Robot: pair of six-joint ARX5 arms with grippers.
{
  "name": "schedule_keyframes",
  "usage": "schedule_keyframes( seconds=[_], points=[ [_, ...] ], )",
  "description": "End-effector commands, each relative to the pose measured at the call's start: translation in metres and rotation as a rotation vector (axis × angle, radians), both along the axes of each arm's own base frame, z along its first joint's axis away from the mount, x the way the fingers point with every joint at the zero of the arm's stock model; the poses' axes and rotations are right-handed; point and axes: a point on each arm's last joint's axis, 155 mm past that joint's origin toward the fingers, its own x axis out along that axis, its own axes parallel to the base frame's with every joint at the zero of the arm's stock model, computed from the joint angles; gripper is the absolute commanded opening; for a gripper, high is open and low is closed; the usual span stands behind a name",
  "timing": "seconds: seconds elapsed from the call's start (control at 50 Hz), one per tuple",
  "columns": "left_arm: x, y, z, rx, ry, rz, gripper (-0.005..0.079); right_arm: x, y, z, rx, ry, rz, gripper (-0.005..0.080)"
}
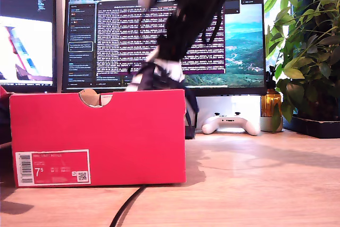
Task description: Pack the blue shoes by picking the first shoe and placing it inside the red shoebox, left side, then picking and rotating the second shoe and placing it in the shoebox
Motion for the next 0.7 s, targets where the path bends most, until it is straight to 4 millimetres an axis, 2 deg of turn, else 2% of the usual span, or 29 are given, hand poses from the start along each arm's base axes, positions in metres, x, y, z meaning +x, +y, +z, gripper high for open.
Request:
schedule_keyframes(
  seconds=[0.0,0.24,0.54,0.58,0.68],
  points=[
    [-0.001,-0.001,0.0,0.003,-0.013,-0.008,-0.0021,0.004,0.009,0.006,0.02,-0.014,0.005,-0.001],
    [-0.001,-0.001,0.0,0.003,-0.014,-0.008,-0.0021,0.011,0.01,-0.043,-0.034,0.056,-0.005,-0.0005],
    [-0.001,-0.001,0.0,0.003,-0.013,-0.008,-0.0021,0.011,0.016,-0.081,-0.067,0.104,0.003,0.0025],
    [-0.001,-0.001,0.0,0.003,-0.013,-0.009,-0.0021,0.011,0.016,-0.081,-0.069,0.104,0.002,0.0048],
    [-0.001,-0.002,0.0,0.001,-0.013,-0.011,-0.0021,0.014,0.02,-0.074,-0.049,0.074,0.003,0.0199]
  ],
)
